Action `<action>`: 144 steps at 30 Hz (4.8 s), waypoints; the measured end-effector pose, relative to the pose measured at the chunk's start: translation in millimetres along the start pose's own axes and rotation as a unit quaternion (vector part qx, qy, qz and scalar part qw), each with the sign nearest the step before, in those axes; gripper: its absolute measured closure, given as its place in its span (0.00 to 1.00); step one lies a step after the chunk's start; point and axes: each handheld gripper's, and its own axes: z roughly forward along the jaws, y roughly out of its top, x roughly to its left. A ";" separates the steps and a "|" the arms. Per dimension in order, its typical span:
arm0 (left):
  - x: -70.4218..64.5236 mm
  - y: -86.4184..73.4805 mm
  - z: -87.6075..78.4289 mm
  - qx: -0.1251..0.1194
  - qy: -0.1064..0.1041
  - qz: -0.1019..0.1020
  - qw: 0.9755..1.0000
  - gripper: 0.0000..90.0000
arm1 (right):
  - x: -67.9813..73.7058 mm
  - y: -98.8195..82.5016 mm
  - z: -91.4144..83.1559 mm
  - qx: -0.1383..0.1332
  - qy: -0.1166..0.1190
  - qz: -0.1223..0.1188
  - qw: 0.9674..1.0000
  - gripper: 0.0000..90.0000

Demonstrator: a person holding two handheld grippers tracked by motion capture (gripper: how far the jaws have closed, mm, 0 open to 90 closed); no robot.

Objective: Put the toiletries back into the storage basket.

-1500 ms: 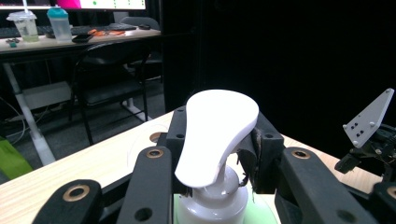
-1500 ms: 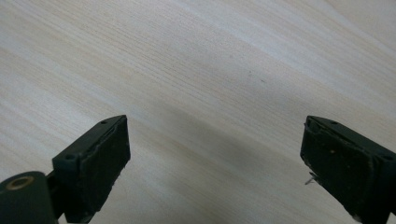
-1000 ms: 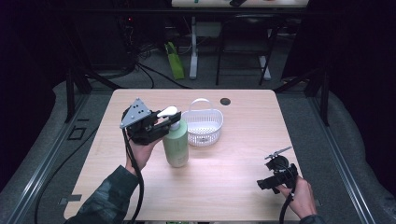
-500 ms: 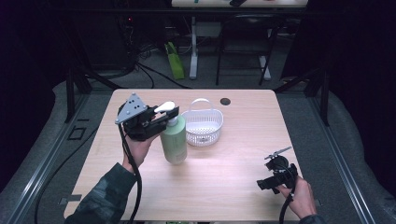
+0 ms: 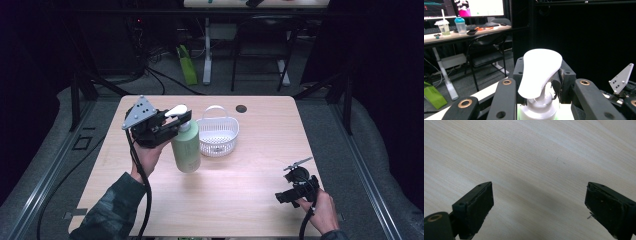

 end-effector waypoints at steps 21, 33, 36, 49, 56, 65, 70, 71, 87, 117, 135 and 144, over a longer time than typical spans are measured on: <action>2.8 18.5 6.5 -0.006 0.005 0.011 1.000 0.75 | -0.9 0.1 0.5 0.002 0.000 0.001 1.000 0.09; 4.5 31.3 10.6 -0.015 0.009 0.017 1.000 0.75 | -1.2 0.2 0.3 0.001 -0.004 0.000 1.000 0.09; 4.7 34.3 11.5 -0.016 0.009 0.018 1.000 0.75 | -0.6 0.2 0.1 0.001 -0.004 0.001 1.000 0.09; 6.6 47.3 16.0 -0.021 0.012 0.025 0.999 0.75 | 0.1 0.3 0.2 0.000 0.000 0.002 1.000 0.09; 7.7 55.0 20.2 -0.025 0.013 0.030 0.999 0.75 | -0.9 0.1 0.2 0.002 -0.003 -0.001 1.000 0.09; 10.6 60.3 25.8 -0.026 0.015 0.032 0.999 0.75 | -0.8 0.1 0.1 0.003 -0.004 -0.001 1.000 0.09; 10.7 62.6 28.7 -0.026 0.014 0.031 0.999 0.75 | -0.7 0.1 0.3 0.003 -0.004 -0.002 1.000 0.09; 10.8 63.0 29.1 -0.027 0.014 0.032 0.999 0.75 | -0.7 0.1 0.2 0.002 -0.003 -0.002 1.000 0.09; 11.8 71.1 42.0 -0.027 0.015 0.038 0.999 0.75 | -0.3 0.1 0.3 0.002 -0.002 0.001 1.000 0.09; 12.8 86.9 70.2 -0.029 0.014 0.046 0.998 0.75 | 0.7 0.1 0.6 0.002 0.003 0.005 1.000 0.09; 9.6 92.9 95.7 -0.028 0.011 0.057 0.998 0.75 | 0.7 -0.1 0.9 0.001 0.003 0.004 1.000 0.10; 10.5 88.7 106.7 -0.023 0.010 0.053 0.998 0.75 | 0.8 -0.2 0.6 0.001 0.002 0.003 1.000 0.10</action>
